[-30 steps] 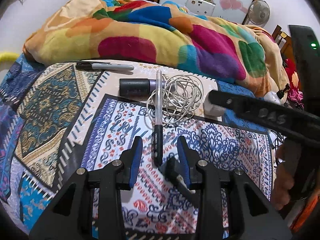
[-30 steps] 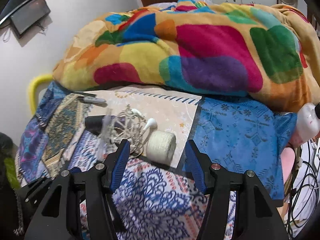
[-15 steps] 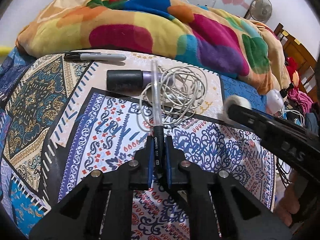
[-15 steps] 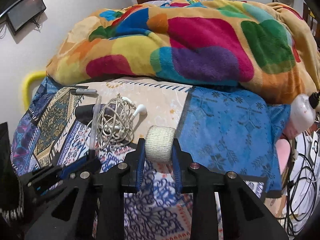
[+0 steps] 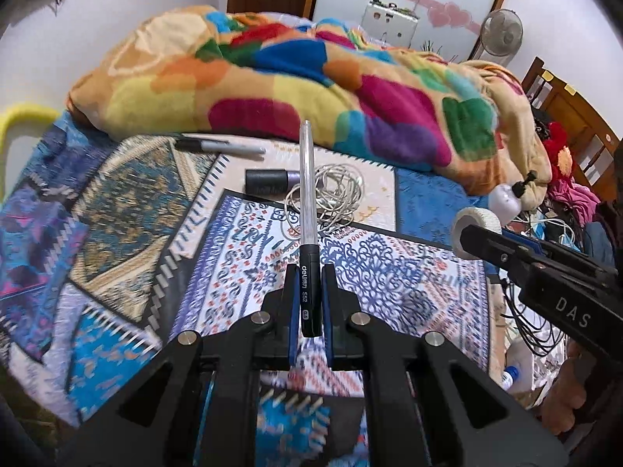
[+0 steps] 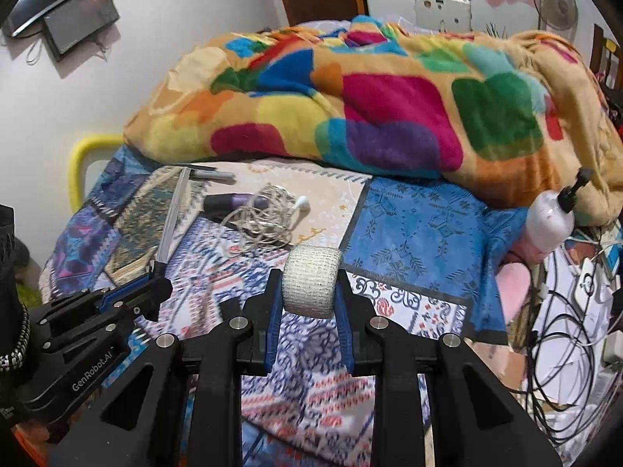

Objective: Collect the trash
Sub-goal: 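Carry the pen and tape roll in both grippers over the white bucket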

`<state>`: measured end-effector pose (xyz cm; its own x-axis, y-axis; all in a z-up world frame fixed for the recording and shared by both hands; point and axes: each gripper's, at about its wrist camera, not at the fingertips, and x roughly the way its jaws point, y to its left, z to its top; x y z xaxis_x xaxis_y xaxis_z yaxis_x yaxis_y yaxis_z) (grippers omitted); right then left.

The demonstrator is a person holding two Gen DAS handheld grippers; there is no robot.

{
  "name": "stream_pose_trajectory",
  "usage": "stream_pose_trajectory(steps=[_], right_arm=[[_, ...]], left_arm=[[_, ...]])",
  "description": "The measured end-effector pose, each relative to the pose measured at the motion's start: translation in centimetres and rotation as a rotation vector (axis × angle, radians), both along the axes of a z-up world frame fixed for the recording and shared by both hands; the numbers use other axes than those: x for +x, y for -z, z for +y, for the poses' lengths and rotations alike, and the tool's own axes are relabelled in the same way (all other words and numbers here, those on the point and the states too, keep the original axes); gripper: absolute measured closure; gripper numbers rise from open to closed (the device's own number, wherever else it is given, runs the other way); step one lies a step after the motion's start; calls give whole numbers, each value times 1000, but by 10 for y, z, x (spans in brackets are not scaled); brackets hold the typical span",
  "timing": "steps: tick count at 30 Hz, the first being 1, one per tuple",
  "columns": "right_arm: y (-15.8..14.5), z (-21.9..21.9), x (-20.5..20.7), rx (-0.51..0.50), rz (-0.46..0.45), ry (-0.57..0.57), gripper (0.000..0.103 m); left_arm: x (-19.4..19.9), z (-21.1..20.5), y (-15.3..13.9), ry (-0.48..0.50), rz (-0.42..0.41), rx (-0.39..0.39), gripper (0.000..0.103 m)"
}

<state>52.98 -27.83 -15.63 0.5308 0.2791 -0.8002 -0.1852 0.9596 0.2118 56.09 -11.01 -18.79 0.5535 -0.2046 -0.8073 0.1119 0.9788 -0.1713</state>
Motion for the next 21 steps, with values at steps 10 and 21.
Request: stream_pose_trajectory(steps=[10,21], right_arm=[[-54,14,-68,13,-70,-63,80],[-91,52,-146,17,-140,-171,80]], left_arm=[[-81,19,-61,-53,-91,-25,94],[-181,57,-90,-135,-148,-1,94]])
